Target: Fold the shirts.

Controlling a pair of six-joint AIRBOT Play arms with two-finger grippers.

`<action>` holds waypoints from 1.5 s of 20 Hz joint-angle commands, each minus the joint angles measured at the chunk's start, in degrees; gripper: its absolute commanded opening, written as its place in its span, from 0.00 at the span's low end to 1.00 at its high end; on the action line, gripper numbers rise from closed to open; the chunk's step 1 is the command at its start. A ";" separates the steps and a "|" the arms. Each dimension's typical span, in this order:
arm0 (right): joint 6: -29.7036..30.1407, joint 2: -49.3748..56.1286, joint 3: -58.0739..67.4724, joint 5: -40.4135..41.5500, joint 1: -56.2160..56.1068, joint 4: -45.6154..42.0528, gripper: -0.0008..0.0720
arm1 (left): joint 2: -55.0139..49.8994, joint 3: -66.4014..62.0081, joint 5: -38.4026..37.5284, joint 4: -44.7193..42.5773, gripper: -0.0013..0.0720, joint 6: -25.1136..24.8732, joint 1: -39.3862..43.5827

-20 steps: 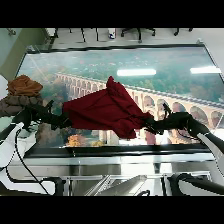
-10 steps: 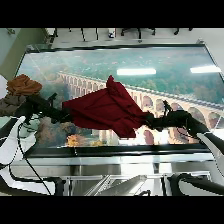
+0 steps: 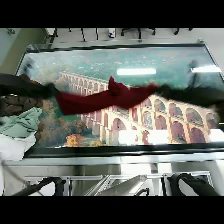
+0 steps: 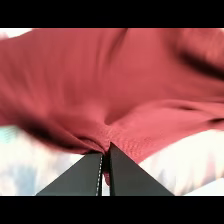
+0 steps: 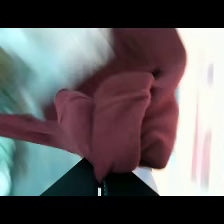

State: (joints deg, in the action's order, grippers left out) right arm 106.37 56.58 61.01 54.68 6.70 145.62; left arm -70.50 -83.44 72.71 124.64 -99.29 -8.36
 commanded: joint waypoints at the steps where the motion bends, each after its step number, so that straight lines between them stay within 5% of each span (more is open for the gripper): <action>1: 0.33 -12.33 21.00 4.09 8.22 -0.31 0.04 | 18.21 -13.09 -8.39 1.11 0.04 3.45 -2.10; 4: 1.66 -17.29 37.00 4.02 12.92 -0.74 0.04 | 30.88 -23.37 -16.09 -2.21 0.04 3.45 -3.98; 7: 1.68 -19.43 46.21 4.44 13.46 -0.15 0.04 | 36.00 -30.71 -15.39 -3.56 0.04 3.43 -7.56; 11: 1.81 -19.69 46.34 8.46 13.46 -0.02 0.04 | 32.76 -33.00 -3.82 0.52 0.04 3.63 -12.13; 16: 2.34 -13.79 33.05 12.31 12.44 0.15 0.04 | 25.62 -15.43 -1.73 4.92 0.04 3.04 -6.12; 21: 8.07 -0.35 10.38 -1.97 1.42 -0.50 0.04 | 9.97 3.39 -18.49 -8.22 0.04 0.79 11.69; 24: 10.51 16.83 8.90 -11.39 -1.22 -0.24 0.04 | -6.62 4.52 -28.41 -10.08 0.04 0.76 13.31; 30: 10.45 43.06 17.94 -14.25 -1.68 -0.02 0.04 | -36.17 -12.48 -26.21 -9.01 0.04 0.74 11.56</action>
State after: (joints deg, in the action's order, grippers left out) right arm 116.27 88.92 75.44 42.94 5.61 145.49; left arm -94.65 -88.97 47.24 115.92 -98.43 2.87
